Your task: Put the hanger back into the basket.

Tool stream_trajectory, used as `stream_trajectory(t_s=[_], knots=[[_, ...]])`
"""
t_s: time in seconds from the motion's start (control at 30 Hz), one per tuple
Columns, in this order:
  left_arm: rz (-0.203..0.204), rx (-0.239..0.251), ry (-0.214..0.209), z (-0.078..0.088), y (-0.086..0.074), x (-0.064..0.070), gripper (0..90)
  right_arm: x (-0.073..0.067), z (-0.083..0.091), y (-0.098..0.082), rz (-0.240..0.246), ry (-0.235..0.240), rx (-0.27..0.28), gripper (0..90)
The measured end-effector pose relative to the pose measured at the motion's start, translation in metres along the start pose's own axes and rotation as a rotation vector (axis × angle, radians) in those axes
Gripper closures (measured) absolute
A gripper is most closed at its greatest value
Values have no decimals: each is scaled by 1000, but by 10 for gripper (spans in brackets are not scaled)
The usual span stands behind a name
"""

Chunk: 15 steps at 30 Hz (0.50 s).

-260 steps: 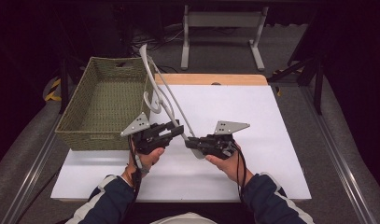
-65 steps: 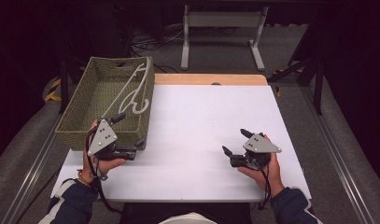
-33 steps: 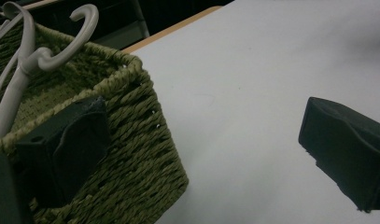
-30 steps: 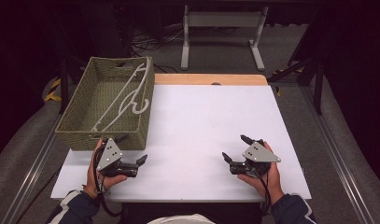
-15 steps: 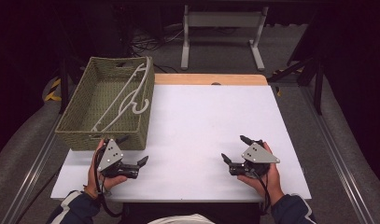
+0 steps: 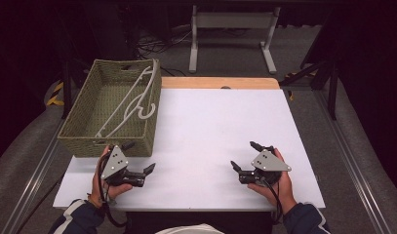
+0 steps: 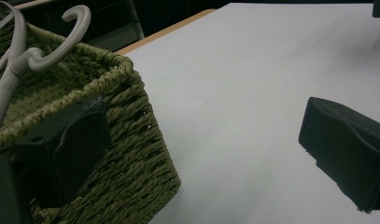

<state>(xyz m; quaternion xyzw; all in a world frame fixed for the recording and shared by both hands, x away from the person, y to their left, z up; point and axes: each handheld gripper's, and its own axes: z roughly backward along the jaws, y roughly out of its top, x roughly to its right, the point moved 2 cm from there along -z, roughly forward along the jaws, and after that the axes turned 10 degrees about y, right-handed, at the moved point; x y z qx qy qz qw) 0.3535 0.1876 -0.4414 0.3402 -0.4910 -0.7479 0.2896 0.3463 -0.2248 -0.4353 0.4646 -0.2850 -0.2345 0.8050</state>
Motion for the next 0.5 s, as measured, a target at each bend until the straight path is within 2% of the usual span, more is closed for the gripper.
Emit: stream_trajectory(t_s=[0.5], knots=[[-10, -18, -24, -4, 0, 3, 33, 1, -2, -2, 5, 14, -9, 129]])
